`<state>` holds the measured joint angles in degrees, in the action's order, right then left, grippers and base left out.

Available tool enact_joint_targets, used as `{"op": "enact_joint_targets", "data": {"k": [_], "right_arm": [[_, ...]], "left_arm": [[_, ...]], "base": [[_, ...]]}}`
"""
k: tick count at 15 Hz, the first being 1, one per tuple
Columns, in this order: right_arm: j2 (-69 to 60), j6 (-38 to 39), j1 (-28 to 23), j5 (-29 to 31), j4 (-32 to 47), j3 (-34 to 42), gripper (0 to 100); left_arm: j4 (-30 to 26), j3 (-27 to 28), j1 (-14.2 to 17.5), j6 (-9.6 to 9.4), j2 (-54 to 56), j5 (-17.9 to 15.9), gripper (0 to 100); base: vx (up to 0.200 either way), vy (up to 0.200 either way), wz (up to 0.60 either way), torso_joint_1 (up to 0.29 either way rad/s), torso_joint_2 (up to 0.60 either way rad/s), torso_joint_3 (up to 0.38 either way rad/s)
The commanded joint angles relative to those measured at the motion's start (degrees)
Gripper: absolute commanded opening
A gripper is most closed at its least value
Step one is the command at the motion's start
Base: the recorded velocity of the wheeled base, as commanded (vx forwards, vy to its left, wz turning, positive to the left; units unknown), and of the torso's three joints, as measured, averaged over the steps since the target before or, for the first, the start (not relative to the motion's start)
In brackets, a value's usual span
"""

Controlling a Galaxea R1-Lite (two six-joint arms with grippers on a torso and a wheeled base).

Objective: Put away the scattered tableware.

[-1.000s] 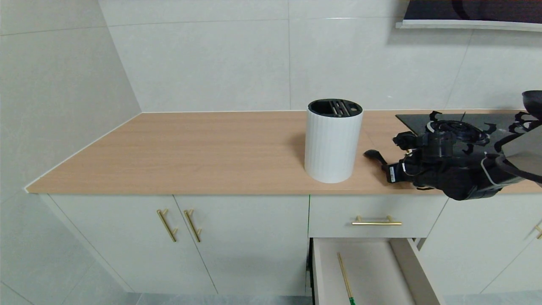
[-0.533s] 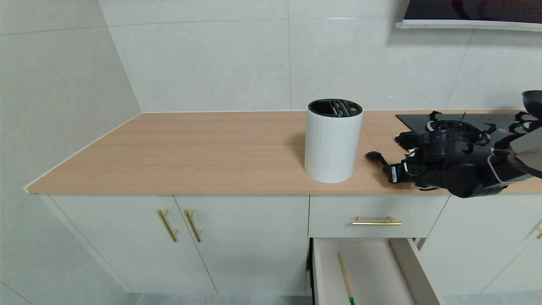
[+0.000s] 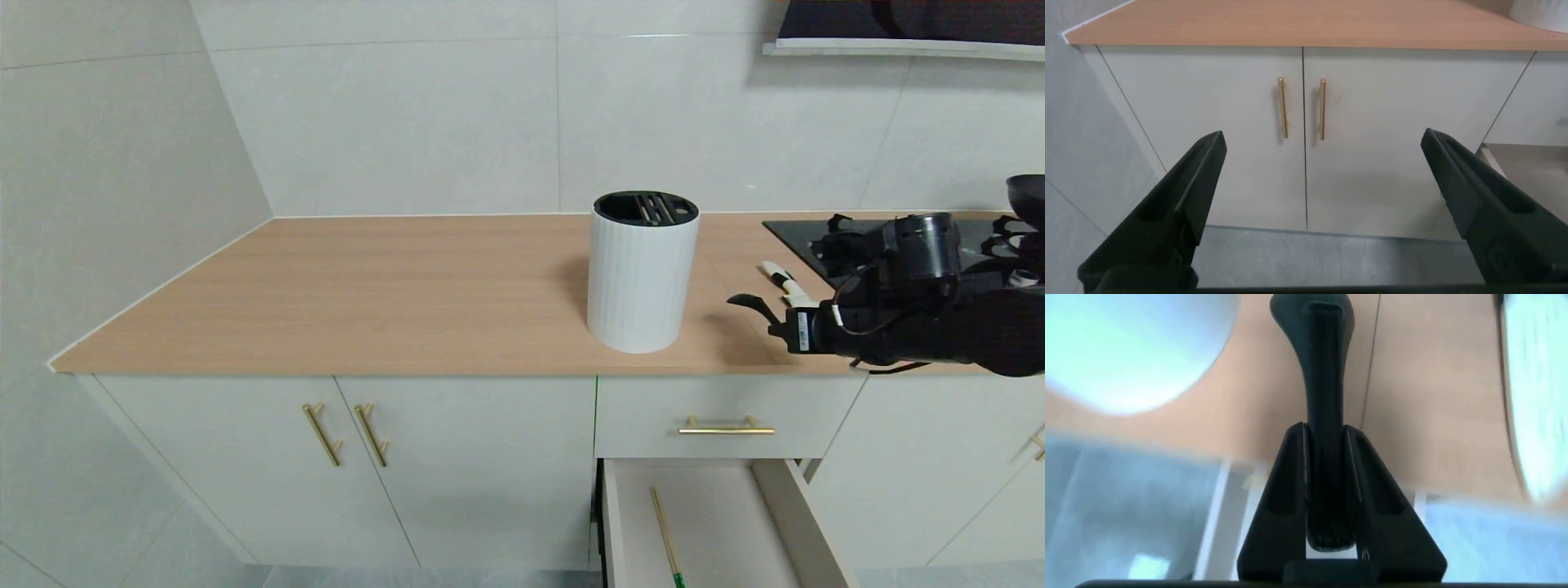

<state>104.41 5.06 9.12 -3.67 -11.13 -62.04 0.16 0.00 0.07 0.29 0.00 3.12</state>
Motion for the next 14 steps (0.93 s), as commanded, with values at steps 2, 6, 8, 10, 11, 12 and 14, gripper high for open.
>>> {"op": "enact_joint_targets", "data": {"k": [2,6,8,10,11,12,14], "right_arm": [[-14.5,1.97,2.66,0.24,3.31,10.8,0],[-20.83,1.97,3.1,0.42,3.13,19.15,0],[-22.15,1.97,3.27,0.42,3.13,22.22,0],[-22.15,1.8,3.27,0.33,3.04,23.45,0],[-21.97,1.8,3.27,0.33,3.13,23.98,0],[-21.88,1.8,3.27,0.42,3.13,24.16,0],[-21.71,1.71,3.19,0.33,3.04,24.86,0]], "left_arm": [[0.02,0.0,0.01,0.06,0.0,0.04,100],[0.02,0.0,0.01,0.06,0.0,0.04,100],[0.02,0.0,0.01,0.06,-0.09,0.04,100],[0.02,0.0,0.01,0.06,0.0,-0.04,100],[0.02,0.0,0.01,0.06,-0.09,0.04,100],[0.02,0.0,0.01,0.06,-0.09,0.04,100],[0.02,0.0,0.01,0.06,0.0,0.04,100]], "base": [[0.0,0.0,0.0,0.0,0.0,0.0],[0.0,0.0,0.0,0.0,0.0,0.0],[0.0,0.0,0.0,0.0,0.0,0.0],[0.0,0.0,0.0,0.0,0.0,0.0],[0.0,0.0,0.0,0.0,0.0,0.0],[0.0,0.0,0.0,0.0,0.0,0.0],[0.0,0.0,0.0,0.0,0.0,0.0]]}}
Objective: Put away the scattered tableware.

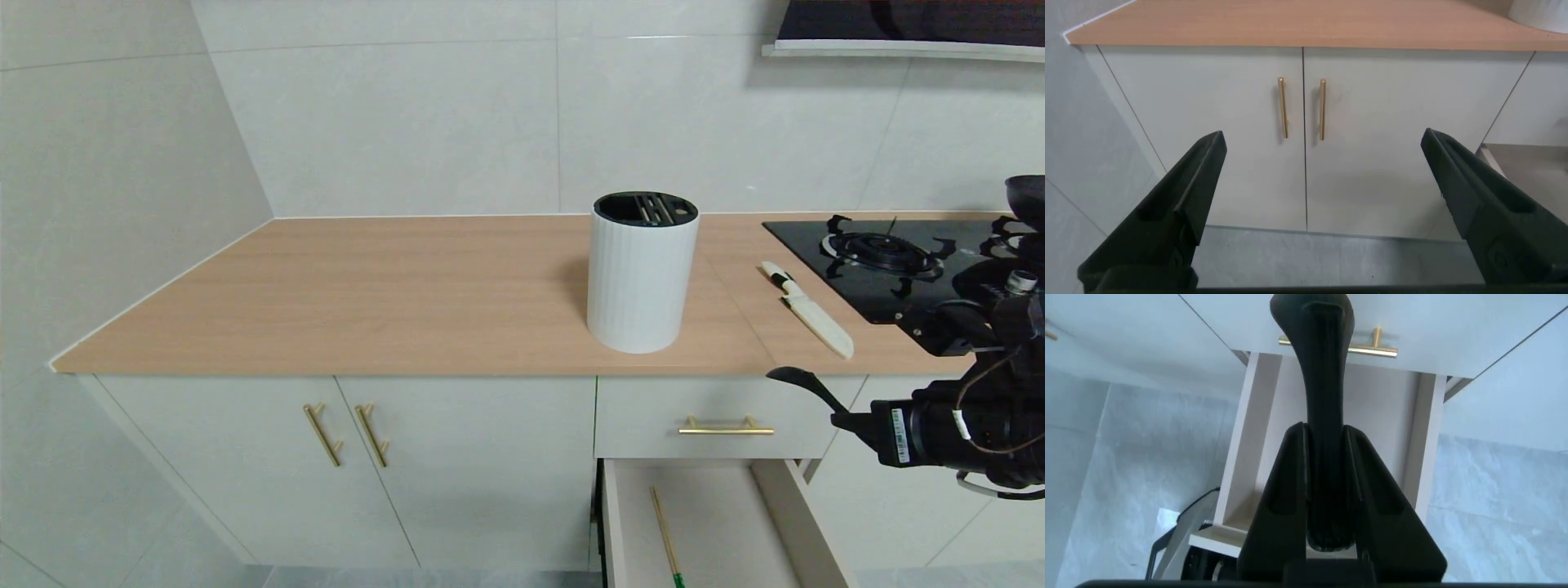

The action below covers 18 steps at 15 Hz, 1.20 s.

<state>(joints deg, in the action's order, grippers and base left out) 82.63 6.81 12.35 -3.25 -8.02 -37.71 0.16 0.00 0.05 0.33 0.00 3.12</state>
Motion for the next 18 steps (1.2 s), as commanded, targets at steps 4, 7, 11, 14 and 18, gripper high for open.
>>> {"op": "enact_joint_targets", "data": {"k": [4,7,11,14,18], "right_arm": [[1.48,-0.05,0.04,-0.08,-0.06,0.62,0],[3.15,-0.05,0.04,0.0,-0.06,0.7,0],[4.12,-0.05,0.04,0.0,-0.06,0.7,0],[5.0,-0.05,0.04,0.0,-0.06,0.7,0],[5.79,-0.05,0.04,0.0,-0.15,0.7,0]], "left_arm": [[0.02,0.0,0.04,0.02,-0.09,0.04,100],[0.02,0.0,0.04,0.02,-0.09,0.04,100],[0.02,0.0,0.04,0.02,-0.09,0.04,100],[0.02,0.0,0.04,0.02,0.0,0.04,100],[0.02,0.0,0.04,0.02,0.0,0.04,100]], "base": [[0.0,0.0,0.0,0.0,0.0,0.0],[0.0,0.0,0.0,-0.054,0.12,0.076],[0.0,0.0,0.0,-0.19,0.45,0.253],[0.0,0.0,0.0,-0.204,0.48,0.29],[0.0,0.0,0.0,-0.186,0.48,0.293]]}}
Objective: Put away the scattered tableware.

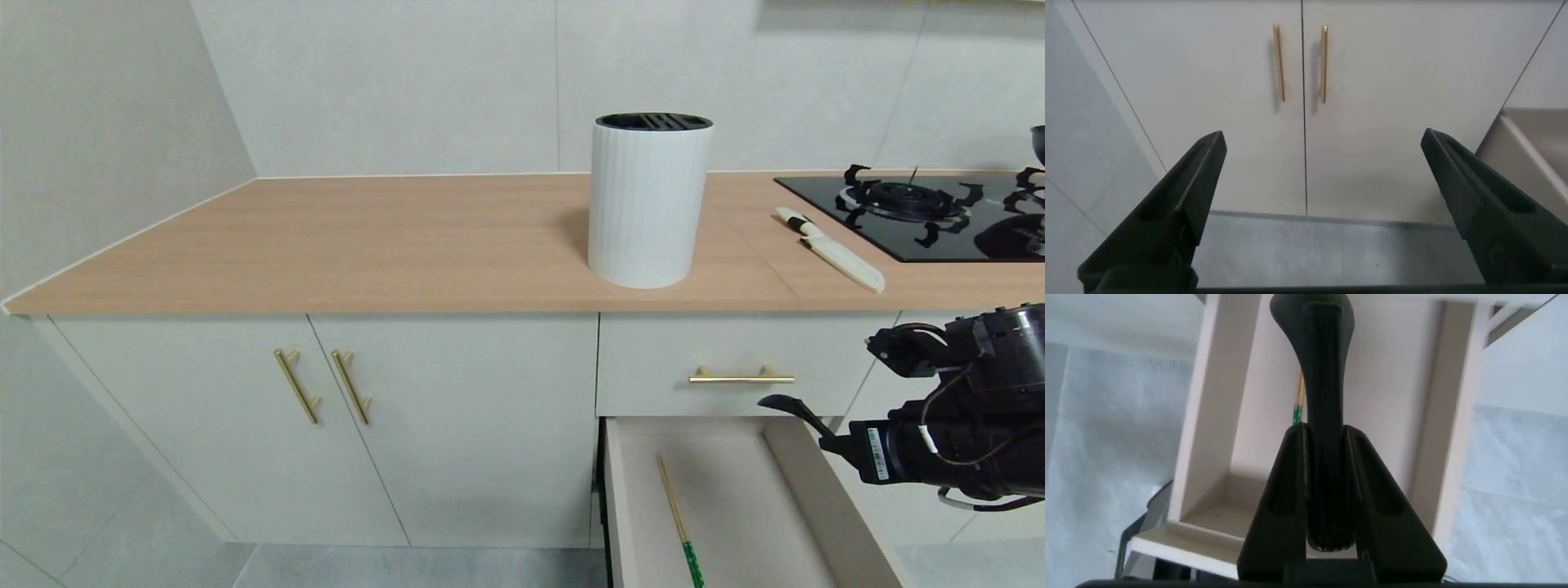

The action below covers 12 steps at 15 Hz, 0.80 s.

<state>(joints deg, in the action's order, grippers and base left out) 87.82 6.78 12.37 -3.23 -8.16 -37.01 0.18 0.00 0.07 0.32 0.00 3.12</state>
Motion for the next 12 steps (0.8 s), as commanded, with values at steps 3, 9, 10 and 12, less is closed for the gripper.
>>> {"op": "enact_joint_targets", "data": {"k": [3,9,10,12], "right_arm": [[0.6,-0.01,0.02,-0.02,-0.02,0.01,0],[1.04,-0.1,0.11,0.07,-2.39,1.41,0],[1.12,-0.19,0.11,-0.02,-3.27,1.94,0],[1.74,-1.24,0.11,-0.02,-4.06,2.47,0]], "left_arm": [[-0.01,0.0,0.01,0.03,0.0,0.04,100],[-0.01,0.0,0.01,0.03,0.0,0.04,100],[-0.01,0.0,0.01,0.03,0.0,0.04,100],[-0.01,0.0,0.01,0.03,-0.09,0.04,100]], "base": [[0.0,0.0,0.0,-0.172,0.47,0.31],[0.0,0.0,0.0,-0.135,0.45,0.321],[0.0,0.0,0.0,-0.1,0.42,0.334],[0.0,0.0,0.0,-0.037,0.19,0.161]]}}
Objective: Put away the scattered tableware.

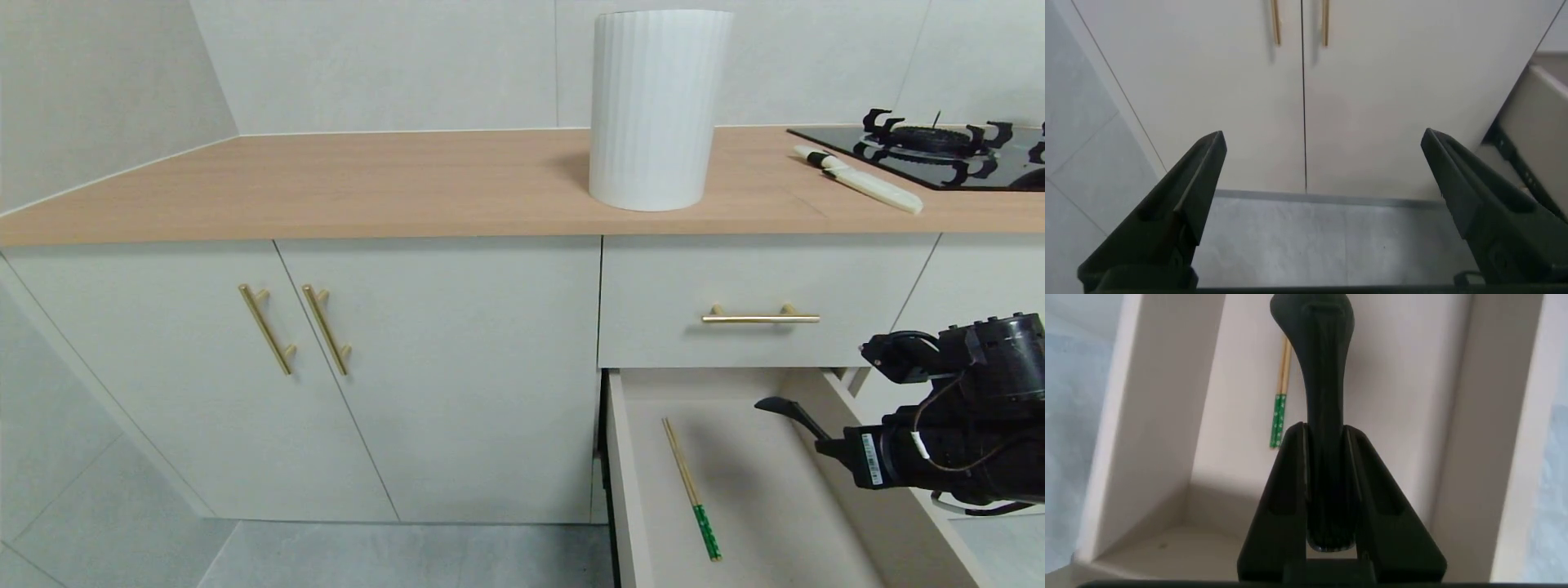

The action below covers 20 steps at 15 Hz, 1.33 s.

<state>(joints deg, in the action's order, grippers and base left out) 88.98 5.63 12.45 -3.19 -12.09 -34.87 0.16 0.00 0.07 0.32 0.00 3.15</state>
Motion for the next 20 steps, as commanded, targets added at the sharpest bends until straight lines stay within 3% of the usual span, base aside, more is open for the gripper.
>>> {"op": "enact_joint_targets", "data": {"k": [1,8,10,15,20], "right_arm": [[0.93,-0.18,0.03,0.03,-0.3,0.41,0],[4.45,-0.18,0.21,0.03,-2.32,0.68,0],[9.72,0.08,0.21,2.49,-5.57,0.76,0],[20.18,3.07,1.35,6.09,-14.54,1.12,0],[36.09,7.02,3.46,13.65,-31.94,2.35,0]], "left_arm": [[0.02,0.0,0.01,0.03,-0.09,0.02,100],[0.02,0.0,0.01,0.03,0.0,0.02,100],[0.02,0.0,0.01,0.03,-0.09,0.02,100],[0.02,0.0,0.01,0.03,0.0,0.02,100],[0.02,0.0,0.01,0.03,-0.09,0.02,100]], "base": [[0.0,0.0,0.0,-0.022,0.08,0.046],[0.0,0.0,0.0,0.0,0.0,0.0],[0.0,0.0,0.0,0.0,0.0,0.0],[0.0,0.0,0.0,0.0,0.0,0.0],[0.0,0.0,0.0,0.0,0.0,0.0]]}}
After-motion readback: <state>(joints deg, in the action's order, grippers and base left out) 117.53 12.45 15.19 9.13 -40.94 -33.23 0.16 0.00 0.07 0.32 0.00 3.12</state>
